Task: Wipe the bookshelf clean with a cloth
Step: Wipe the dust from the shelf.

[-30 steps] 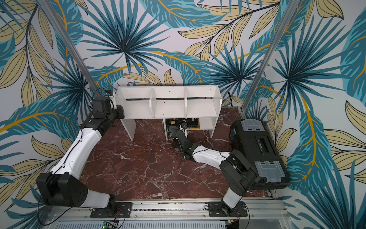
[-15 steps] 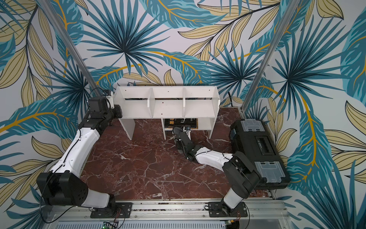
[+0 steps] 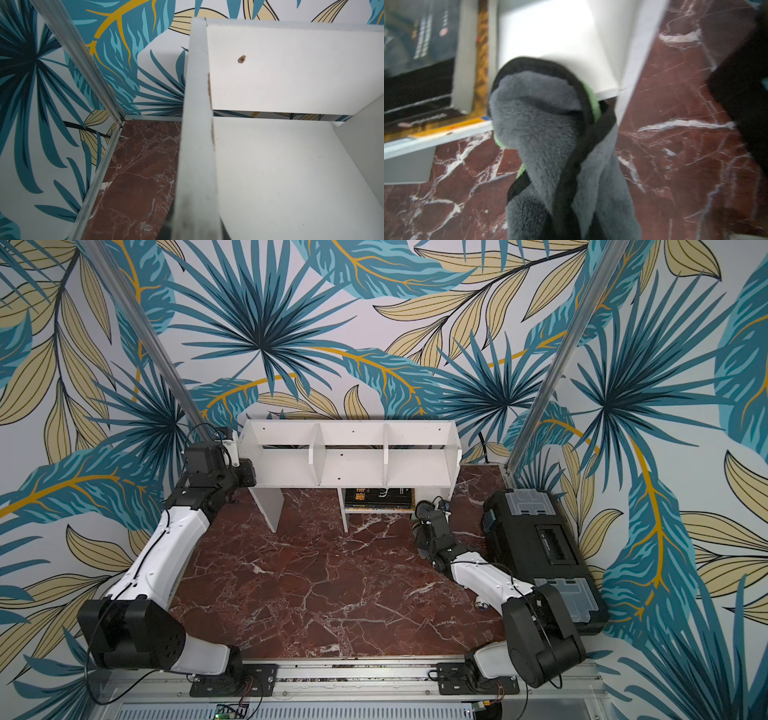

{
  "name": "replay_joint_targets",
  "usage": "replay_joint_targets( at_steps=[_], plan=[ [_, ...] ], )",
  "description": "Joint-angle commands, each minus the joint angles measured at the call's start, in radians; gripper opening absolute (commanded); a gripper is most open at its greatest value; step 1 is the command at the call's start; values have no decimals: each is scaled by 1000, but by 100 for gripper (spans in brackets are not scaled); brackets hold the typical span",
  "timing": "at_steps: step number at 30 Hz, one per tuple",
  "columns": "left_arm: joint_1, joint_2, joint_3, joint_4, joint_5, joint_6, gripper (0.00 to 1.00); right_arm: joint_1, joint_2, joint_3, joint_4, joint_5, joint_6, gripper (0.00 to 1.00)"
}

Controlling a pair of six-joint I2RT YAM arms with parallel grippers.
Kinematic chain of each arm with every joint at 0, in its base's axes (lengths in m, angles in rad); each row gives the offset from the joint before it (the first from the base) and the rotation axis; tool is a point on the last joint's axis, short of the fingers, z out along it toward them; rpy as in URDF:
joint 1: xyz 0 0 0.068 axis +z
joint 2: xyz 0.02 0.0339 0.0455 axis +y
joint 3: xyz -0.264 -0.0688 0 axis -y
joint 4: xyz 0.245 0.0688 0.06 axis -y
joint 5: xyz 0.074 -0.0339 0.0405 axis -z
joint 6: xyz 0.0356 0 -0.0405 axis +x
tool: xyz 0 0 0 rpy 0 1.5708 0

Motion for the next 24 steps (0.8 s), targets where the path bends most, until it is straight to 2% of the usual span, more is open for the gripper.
replay_joint_targets(
  at_steps=[1,4,9,14,19,21,24],
  plan=[
    [61,39,6,-3,-152,-34,0,102,47,56,56,-30,-17,0],
    [61,41,5,-4,-154,-36,0,194,115,140,42,-3,-14,0],
    [62,35,-3,-1,-158,-36,0,190,161,184,16,43,26,0],
    [63,32,-5,-2,-160,-36,0,44,77,94,-36,36,40,0],
    [64,30,-8,-2,-151,-39,0,-114,-90,-3,-116,42,27,0],
    [63,29,-9,0,-151,-37,0,-151,-148,4,-161,39,1,0],
    [62,31,-10,-1,-144,-40,0,-152,-204,87,-277,85,-57,0]
  ],
)
